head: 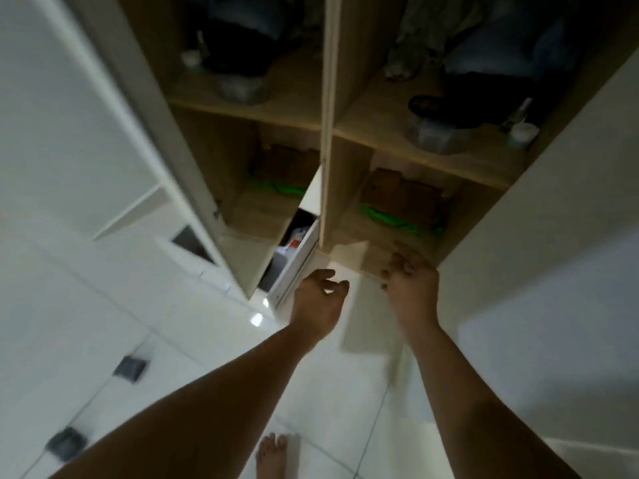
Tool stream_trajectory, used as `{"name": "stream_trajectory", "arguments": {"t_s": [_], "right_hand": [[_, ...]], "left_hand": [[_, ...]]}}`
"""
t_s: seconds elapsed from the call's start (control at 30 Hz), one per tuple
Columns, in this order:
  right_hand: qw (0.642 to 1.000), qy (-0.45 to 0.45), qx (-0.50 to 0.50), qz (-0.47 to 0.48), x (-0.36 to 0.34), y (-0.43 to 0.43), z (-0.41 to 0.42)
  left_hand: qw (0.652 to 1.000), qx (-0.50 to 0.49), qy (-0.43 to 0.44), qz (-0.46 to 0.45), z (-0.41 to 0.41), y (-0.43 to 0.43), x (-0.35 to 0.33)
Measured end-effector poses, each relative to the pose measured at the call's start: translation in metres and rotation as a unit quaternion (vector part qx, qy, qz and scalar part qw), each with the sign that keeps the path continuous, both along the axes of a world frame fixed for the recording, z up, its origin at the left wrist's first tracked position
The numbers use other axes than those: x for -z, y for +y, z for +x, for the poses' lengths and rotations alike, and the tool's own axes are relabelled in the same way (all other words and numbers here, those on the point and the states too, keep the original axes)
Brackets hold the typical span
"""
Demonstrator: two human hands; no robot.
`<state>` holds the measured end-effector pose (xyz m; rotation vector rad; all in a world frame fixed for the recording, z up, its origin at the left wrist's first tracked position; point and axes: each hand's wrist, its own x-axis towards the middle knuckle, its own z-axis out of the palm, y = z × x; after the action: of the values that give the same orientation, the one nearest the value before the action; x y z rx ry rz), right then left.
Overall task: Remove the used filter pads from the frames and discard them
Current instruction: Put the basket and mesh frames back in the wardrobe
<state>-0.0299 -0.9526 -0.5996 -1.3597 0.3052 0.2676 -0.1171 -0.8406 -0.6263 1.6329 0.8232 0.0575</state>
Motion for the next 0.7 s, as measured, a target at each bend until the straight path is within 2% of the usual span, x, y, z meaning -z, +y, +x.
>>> {"name": "stream_trajectory", "arguments": {"t_s": [0.07,0.2,0.4,0.7], "right_hand": [[0.992,-0.024,-0.076,-0.099,0.016,0.013,-0.045],[0.972,-0.012,-0.17,-0.16,0.05,0.052,-0.126],[0.933,-0.01,-0.305,-0.19,0.075,0.138,-0.212],[0.883,-0.03,-0.426,-0.196,0.09,0.261,-0.28]], "left_hand": [[0.999,-0.027,0.039,0.019,-0.051,0.02,0.018],[0.992,-0.067,0.099,0.048,-0.151,0.063,0.041],[0.971,-0.16,0.16,0.076,-0.27,0.141,0.057],[0.945,-0.283,0.158,0.048,-0.366,0.238,0.078]]}}
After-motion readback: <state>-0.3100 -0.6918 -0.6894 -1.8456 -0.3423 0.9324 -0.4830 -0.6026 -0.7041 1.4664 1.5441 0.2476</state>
